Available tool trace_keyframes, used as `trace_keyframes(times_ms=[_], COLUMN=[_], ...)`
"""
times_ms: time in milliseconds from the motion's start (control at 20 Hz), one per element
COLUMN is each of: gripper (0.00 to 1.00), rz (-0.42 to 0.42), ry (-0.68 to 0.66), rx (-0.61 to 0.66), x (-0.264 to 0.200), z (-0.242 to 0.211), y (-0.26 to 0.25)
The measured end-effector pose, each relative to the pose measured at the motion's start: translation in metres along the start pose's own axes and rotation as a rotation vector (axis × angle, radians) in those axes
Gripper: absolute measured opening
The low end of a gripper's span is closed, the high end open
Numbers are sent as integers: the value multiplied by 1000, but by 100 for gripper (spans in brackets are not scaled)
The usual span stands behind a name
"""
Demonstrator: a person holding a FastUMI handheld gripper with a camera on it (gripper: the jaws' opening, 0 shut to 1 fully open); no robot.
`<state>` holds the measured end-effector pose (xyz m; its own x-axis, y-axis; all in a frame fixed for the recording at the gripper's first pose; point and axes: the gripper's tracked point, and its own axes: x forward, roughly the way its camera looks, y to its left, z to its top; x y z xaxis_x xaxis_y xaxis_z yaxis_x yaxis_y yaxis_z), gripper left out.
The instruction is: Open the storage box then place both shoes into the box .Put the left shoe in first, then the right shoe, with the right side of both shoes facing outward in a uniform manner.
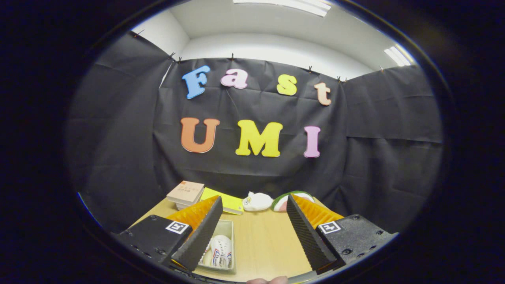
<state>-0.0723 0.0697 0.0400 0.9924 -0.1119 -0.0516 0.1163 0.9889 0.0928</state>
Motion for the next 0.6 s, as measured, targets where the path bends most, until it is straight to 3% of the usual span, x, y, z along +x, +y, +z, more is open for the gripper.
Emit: trace_keyframes(times_ms=[600], gripper=[100], rz=[-21], ry=[-22], rx=[19], x=[-8], z=[13], y=[2])
